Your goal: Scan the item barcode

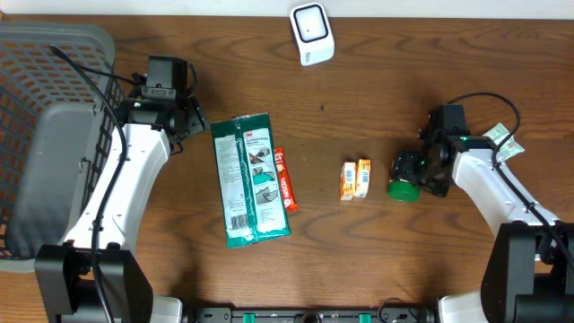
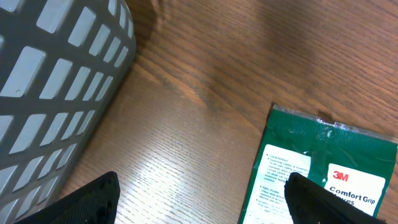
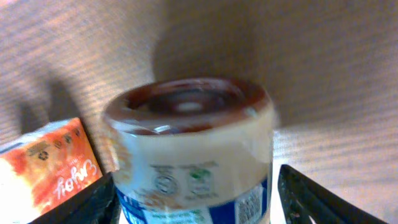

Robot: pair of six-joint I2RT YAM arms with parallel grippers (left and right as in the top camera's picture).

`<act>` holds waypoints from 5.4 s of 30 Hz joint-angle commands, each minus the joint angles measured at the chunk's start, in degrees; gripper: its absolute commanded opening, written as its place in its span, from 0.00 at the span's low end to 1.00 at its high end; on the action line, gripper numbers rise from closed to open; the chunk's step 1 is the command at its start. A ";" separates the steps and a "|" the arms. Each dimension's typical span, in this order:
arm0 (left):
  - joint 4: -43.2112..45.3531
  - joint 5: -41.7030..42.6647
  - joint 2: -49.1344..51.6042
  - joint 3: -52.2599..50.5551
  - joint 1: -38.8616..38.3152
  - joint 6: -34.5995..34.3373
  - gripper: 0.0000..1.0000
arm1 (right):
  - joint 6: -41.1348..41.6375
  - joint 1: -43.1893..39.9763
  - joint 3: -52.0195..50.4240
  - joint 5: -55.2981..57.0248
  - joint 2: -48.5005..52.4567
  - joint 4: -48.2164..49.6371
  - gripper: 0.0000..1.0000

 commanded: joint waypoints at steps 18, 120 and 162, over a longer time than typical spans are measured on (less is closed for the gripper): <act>-0.15 -1.16 -0.02 0.26 -0.02 0.57 0.85 | 10.78 -13.33 2.38 -18.05 -8.94 -4.02 0.99; -0.15 -1.18 -0.02 0.26 -0.02 0.57 0.85 | -13.22 11.02 -10.60 30.29 -19.67 24.63 0.11; -0.15 -1.18 -0.02 0.26 -0.02 0.57 0.85 | -17.29 -1.27 -7.17 6.32 -10.43 27.12 0.48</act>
